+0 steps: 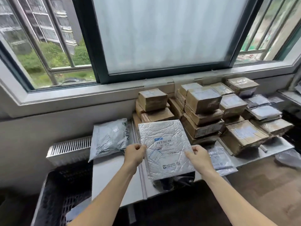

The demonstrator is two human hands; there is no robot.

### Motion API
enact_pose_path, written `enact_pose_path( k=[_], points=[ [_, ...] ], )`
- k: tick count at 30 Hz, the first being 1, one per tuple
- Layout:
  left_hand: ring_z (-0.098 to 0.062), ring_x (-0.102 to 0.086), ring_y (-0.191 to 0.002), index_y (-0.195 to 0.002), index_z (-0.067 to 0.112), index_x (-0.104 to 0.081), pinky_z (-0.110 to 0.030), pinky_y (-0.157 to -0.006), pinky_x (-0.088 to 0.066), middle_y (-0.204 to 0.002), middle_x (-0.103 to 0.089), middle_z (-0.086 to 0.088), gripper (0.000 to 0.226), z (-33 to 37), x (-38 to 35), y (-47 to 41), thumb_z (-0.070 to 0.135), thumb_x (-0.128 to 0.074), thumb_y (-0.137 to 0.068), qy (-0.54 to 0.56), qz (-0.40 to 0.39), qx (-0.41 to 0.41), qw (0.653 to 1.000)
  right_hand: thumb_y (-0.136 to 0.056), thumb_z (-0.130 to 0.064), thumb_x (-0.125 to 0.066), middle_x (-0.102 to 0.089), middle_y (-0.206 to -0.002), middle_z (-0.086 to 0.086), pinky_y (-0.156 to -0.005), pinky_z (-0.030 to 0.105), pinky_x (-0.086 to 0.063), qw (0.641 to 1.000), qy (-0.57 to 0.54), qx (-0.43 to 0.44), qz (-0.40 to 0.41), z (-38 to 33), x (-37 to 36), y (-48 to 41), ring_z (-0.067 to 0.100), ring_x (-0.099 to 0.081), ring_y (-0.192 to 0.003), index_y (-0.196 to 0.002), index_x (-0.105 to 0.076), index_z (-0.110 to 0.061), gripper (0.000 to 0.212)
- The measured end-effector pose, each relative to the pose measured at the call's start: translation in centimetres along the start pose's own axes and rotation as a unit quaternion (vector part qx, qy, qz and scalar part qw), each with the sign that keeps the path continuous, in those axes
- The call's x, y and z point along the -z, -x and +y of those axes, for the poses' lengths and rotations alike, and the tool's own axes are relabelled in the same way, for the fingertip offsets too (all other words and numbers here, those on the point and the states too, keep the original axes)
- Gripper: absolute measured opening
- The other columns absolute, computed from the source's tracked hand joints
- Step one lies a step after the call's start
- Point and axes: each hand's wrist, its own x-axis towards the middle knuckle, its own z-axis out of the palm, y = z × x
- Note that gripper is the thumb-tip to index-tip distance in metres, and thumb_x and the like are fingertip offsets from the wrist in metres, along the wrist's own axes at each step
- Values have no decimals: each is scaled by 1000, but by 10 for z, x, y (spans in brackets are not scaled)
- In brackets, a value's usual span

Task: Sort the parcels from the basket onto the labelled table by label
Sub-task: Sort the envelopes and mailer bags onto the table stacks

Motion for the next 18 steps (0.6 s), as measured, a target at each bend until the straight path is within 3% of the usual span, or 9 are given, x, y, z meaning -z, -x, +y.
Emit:
enact_pose_path(
  k=[5,8,10,12,15,18],
  points=[
    [-19,-41,-59,-60,18,-45,-32,-60,-29,-58,-41,-5,43,-14,-19,-52,29,-64,-96,-54,24,44,997,-95,-16,-63,-69,-89,-3,-70,35,-53,994,104,-4,-45,8,-16,-50,17,-68,-81,-134,-52,-26,42],
    [-18,-39,-58,-57,21,-38,-32,-61,-28,-55,-36,-2,46,-28,-25,-67,29,-64,-94,-77,4,81,994,-96,-12,-56,-64,-90,-16,-73,32,-53,986,142,13,-90,20,-23,-67,12,-66,-78,-152,-37,-46,68],
    [-19,-37,-58,-56,22,-37,-32,-63,-27,-53,-34,0,46,-33,-27,-75,28,-64,-93,-86,2,97,992,-97,-13,-53,-65,-123,-22,-84,31,-55,979,162,21,-122,24,-26,-73,10,-69,-94,-153,-34,-52,71],
    [-20,-38,-57,-56,22,-40,-32,-62,-28,-52,-35,2,45,-34,-29,-80,28,-64,-93,-97,5,105,990,-97,-13,-51,-55,-143,-22,-85,29,-55,976,168,18,-135,24,-26,-77,14,-69,-103,-156,-34,-47,70],
    [-21,-42,-57,-57,21,-45,-31,-61,-30,-51,-37,3,40,-32,-30,-82,30,-64,-91,-108,10,108,988,-96,-14,-50,-57,-145,-13,-84,27,-51,976,170,16,-139,24,-26,-84,10,-66,-98,-156,-36,-46,69],
    [-20,-41,-56,-56,22,-38,-32,-60,-30,-52,-38,3,46,-28,-31,-74,38,-65,-90,-114,26,99,988,-94,-17,-50,-56,-144,-8,-99,37,-50,976,174,25,-128,28,-25,-89,9,-57,-112,-155,-36,-47,69]
  ],
)
